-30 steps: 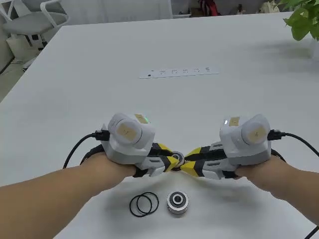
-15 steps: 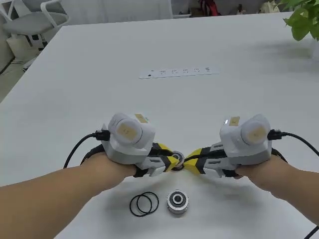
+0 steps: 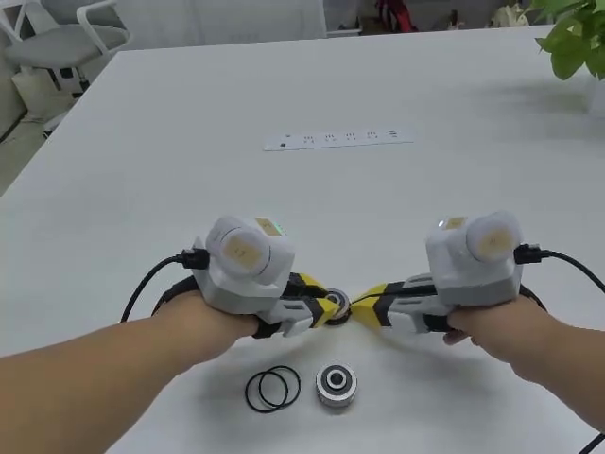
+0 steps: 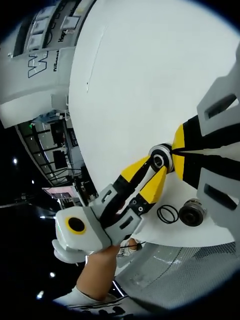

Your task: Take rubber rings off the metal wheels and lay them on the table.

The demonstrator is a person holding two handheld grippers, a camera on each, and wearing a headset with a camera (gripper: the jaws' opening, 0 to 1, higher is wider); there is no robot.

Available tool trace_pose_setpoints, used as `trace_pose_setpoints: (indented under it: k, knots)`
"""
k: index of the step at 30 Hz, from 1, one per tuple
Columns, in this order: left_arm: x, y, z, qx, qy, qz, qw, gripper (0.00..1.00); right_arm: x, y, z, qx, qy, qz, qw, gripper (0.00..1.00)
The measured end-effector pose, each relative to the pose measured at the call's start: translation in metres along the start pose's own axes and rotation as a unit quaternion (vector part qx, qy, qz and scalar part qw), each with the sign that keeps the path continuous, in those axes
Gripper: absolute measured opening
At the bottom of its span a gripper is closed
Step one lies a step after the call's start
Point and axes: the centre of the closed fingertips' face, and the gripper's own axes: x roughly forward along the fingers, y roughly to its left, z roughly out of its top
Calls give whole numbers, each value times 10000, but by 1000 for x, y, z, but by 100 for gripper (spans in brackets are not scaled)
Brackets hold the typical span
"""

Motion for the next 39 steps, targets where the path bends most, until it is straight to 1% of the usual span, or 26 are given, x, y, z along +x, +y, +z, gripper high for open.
trace_pose_setpoints:
  k: [3,4,5,6,8,12,16,19,25,30,34,35,38,39]
  knots:
    - [0,0,0,5,-8,-2,10000,12,-2,-1,2,300,-126,26,9995,0]
    - [0,0,0,10,-9,-3,10000,12,-2,-1,3,475,-216,53,9986,0]
    - [0,0,0,12,-10,-4,10000,12,-3,0,5,575,-292,64,9979,0]
    - [0,0,0,10,-10,-4,10000,12,-3,2,7,760,-350,112,9964,0]
    - [0,0,0,10,-12,-2,10000,12,-4,3,6,783,-322,114,9963,0]
    - [0,0,0,5,-6,22,10000,12,-4,4,7,1092,-416,176,9930,0]
    - [0,0,0,-11,-1,49,10000,12,-3,4,9,1150,-431,167,9923,0]
    - [0,0,0,-25,3,66,10000,12,-2,5,9,1272,-447,174,9907,0]
    - [1,0,0,-36,17,97,9999,12,-2,9,11,1284,-452,201,9905,0]
    - [2,-1,0,-43,36,100,9999,12,-1,13,14,1298,-467,307,9900,0]
    - [2,-1,1,-54,34,101,9999,12,1,22,20,1319,-566,485,9885,0]
    - [2,-1,1,-54,32,102,9999,12,2,21,21,1166,-539,428,9908,0]
    - [2,-1,1,-44,30,96,9999,12,-1,21,19,1243,-535,490,9896,0]
    - [2,-1,1,-38,30,95,9999,12,-2,22,18,1298,-553,532,9886,0]
